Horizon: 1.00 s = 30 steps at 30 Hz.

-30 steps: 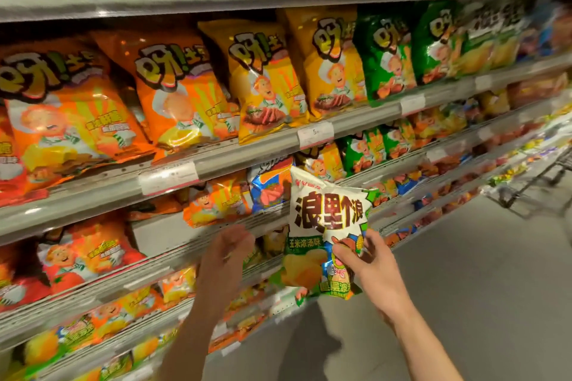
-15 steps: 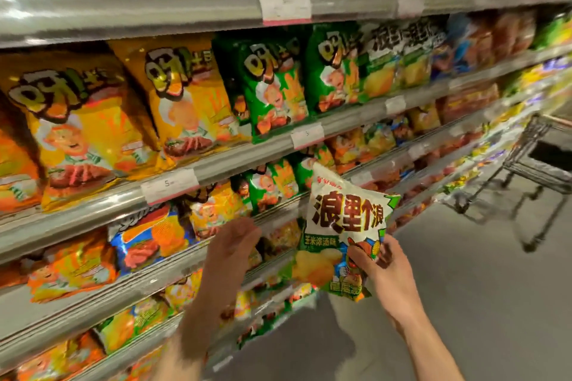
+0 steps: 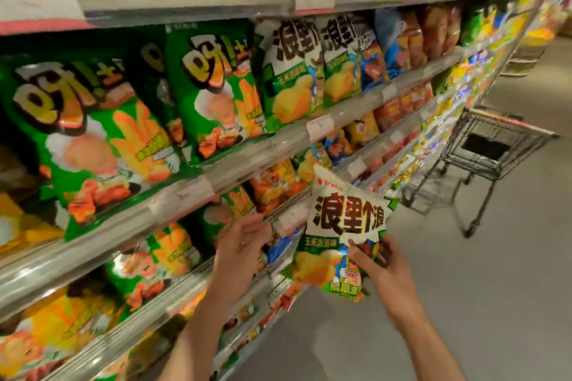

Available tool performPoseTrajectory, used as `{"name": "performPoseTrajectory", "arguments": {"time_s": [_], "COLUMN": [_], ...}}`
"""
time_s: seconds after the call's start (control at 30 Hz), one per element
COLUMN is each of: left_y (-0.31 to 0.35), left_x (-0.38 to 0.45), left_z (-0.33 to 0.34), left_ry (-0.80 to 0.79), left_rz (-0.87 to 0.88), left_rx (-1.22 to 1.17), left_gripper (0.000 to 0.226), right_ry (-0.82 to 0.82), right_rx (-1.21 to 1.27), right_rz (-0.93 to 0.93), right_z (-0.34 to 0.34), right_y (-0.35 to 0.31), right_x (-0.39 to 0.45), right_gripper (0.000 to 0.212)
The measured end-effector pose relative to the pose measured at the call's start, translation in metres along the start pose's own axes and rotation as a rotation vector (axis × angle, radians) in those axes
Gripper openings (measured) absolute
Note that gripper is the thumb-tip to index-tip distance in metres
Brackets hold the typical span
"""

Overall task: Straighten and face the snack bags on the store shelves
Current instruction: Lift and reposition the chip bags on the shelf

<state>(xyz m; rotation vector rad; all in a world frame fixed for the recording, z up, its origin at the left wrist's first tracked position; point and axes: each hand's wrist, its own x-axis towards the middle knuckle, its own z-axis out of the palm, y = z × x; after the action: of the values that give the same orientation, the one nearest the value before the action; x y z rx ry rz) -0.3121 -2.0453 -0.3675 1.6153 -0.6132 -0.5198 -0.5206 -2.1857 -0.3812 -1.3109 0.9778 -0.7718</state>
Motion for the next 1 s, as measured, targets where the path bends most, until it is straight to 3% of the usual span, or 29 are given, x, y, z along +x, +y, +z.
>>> {"name": "performPoseTrajectory", "arguments": {"time_s": [0.17,0.3,0.4,0.57,0.83,0.93,1.0], "left_y": [0.000,-0.006,-0.008,-0.012,-0.023,-0.026,-0.027], "left_x": [0.057,0.087,0.105,0.121,0.123,0.129,0.135], "left_z": [0.047,0.071,0.092,0.125,0.153,0.140,0.137], "left_ry": [-0.001,0.020,0.113,0.314,0.776,0.837,0.822], "left_rz": [-0.007,-0.053,-0.041,-0.047,-0.050,-0.111,-0.161], "left_rx": [0.012,-0.021,-0.019,0.035,0.229,0.365,0.430], "left_gripper": [0.015,0.015,0.015,0.013,0.030,0.052,0.048], "right_ry": [0.018,-0.028,-0.104,-0.304,-0.604,-0.676,-0.706], "right_rx": [0.043,0.072,0.044,-0.016,-0.160,-0.189,-0.188], "right_rz": [0.043,0.066,0.089,0.122,0.057,0.040,0.028], "right_z": [-0.025,-0.038,-0.047,-0.056,-0.067,-0.059,-0.051], "right_y": [0.002,0.003,0.007,0.014,0.000,-0.010,-0.014], "right_x": [0.073,0.122,0.160,0.220,0.290,0.303,0.311], "right_gripper": [0.066,0.056,0.053,0.066,0.046,0.034,0.028]}}
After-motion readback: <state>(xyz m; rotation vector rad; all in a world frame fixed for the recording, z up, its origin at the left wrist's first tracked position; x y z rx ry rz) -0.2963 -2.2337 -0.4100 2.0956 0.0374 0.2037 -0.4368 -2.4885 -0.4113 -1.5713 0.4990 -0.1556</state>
